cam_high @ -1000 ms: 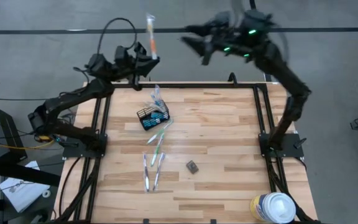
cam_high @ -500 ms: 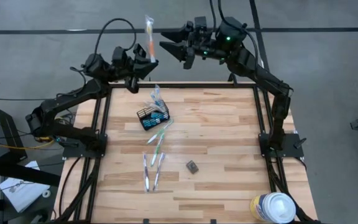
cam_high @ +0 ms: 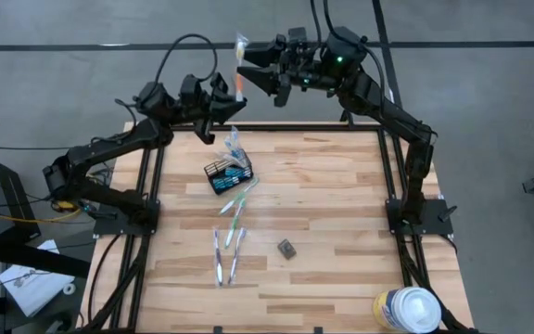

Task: Pick & Place toothbrushing station
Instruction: Put the orange toothbrush into the black organizer

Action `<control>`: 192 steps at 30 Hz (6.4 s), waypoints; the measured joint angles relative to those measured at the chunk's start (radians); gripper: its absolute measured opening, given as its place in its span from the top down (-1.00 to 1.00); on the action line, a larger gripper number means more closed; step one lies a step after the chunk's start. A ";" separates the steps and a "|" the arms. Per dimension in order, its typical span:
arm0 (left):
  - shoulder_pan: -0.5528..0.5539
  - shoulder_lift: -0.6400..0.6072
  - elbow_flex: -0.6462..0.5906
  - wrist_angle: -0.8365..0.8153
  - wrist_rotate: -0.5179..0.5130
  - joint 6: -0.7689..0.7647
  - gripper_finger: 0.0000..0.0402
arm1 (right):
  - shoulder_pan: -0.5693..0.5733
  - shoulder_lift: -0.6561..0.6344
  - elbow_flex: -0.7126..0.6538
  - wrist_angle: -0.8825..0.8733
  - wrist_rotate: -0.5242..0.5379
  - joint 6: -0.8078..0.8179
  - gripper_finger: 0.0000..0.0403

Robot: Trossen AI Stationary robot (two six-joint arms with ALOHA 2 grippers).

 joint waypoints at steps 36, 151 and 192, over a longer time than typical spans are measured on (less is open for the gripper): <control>0.027 -0.002 0.000 -0.055 0.126 -0.014 0.46 | 0.001 -0.013 0.000 -0.015 -0.052 -0.068 0.98; 0.336 -0.053 -0.049 -0.660 -0.046 0.559 0.42 | -0.071 0.147 -1.149 1.106 -0.092 -0.151 0.99; 0.330 -0.053 -0.320 -0.446 -0.046 0.549 0.42 | -0.012 0.343 -1.146 1.292 -0.070 -0.255 0.95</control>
